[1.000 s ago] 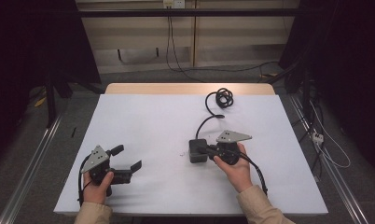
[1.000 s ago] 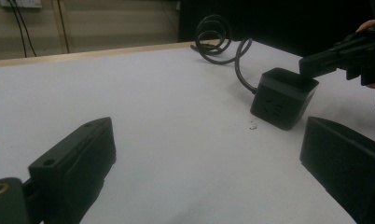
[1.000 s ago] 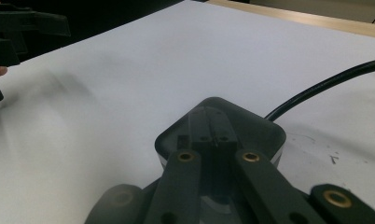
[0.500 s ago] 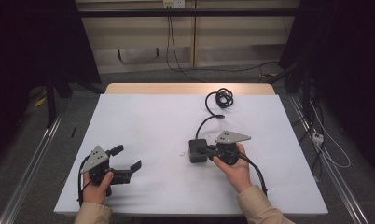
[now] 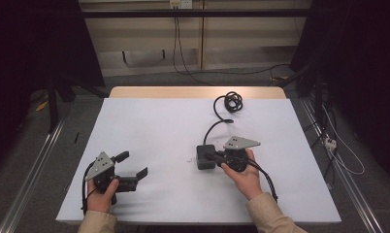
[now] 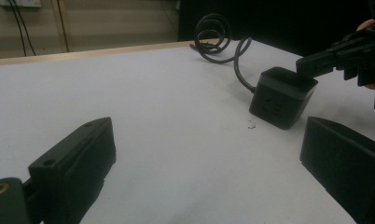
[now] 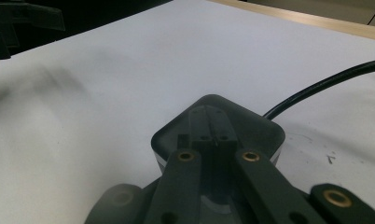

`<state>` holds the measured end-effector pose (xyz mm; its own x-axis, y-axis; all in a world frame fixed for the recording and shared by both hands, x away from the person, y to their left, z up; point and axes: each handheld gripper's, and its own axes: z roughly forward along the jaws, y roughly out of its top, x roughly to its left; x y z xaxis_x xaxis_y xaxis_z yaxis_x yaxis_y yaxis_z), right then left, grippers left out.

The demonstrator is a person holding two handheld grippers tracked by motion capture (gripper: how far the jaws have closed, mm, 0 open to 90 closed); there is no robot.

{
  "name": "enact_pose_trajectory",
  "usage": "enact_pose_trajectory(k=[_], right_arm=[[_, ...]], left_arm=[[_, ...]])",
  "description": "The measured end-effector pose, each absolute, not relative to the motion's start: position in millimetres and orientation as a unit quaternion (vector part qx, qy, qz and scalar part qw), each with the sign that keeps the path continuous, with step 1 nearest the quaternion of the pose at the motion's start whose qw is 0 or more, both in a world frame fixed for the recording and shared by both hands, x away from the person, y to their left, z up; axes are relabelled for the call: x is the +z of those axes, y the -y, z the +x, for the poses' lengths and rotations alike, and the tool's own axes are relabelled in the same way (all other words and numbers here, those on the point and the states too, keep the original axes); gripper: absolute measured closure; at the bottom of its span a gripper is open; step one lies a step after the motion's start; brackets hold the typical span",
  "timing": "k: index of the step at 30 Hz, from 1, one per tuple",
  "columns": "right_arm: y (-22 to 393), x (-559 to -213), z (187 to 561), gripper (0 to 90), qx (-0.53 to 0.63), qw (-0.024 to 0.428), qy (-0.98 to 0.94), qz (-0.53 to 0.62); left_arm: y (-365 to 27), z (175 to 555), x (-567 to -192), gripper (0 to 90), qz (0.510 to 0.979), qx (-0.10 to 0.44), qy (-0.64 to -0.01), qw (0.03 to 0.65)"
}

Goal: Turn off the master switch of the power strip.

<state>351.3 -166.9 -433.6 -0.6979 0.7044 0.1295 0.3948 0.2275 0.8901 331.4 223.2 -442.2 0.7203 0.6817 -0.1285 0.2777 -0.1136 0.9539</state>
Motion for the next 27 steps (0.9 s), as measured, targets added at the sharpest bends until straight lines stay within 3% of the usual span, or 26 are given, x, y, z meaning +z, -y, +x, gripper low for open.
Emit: enact_pose_trajectory(k=[27], right_arm=[[164.4,-432.0,350.7,90.0,0.498,0.160,-0.773,0.360]], left_arm=[[-225.6,329.0,-443.0,3.1,0.725,0.176,-0.333,0.576]])
